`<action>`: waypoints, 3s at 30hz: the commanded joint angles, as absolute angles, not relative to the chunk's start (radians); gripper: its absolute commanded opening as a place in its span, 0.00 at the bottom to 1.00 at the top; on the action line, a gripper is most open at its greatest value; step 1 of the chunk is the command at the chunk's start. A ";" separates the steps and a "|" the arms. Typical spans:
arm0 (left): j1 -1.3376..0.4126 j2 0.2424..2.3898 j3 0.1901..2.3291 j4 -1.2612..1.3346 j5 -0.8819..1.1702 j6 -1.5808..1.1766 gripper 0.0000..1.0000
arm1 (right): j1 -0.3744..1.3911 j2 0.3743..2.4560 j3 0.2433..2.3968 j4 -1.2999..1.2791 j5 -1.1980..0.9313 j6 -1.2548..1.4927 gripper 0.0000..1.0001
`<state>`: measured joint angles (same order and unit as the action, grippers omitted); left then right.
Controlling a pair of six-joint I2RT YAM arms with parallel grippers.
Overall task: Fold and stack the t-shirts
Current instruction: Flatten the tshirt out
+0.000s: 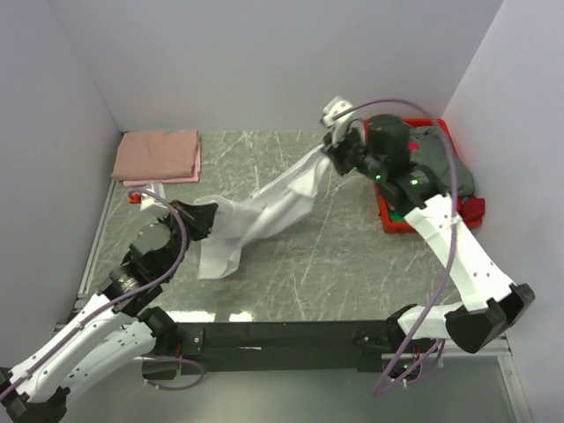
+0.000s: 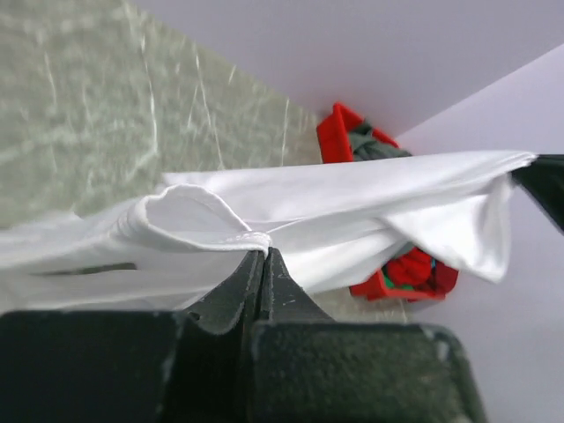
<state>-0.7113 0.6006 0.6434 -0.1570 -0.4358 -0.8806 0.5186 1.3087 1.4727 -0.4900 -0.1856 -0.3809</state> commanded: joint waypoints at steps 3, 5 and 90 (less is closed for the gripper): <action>-0.713 0.569 0.778 -0.215 -0.509 -0.661 0.01 | 0.405 1.264 1.568 -0.489 -0.224 -0.373 0.00; -0.713 0.561 0.795 -0.224 -0.511 -0.649 0.01 | 0.388 1.249 1.554 -0.483 -0.224 -0.368 0.00; -0.707 1.097 0.407 -0.109 0.011 -1.390 0.58 | 0.213 1.551 1.177 -0.620 -0.571 -0.970 0.71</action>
<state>-0.6796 1.0817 0.4023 -0.1864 0.0216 -1.3094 0.2180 1.5738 1.2079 -0.6624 -0.6243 -0.9924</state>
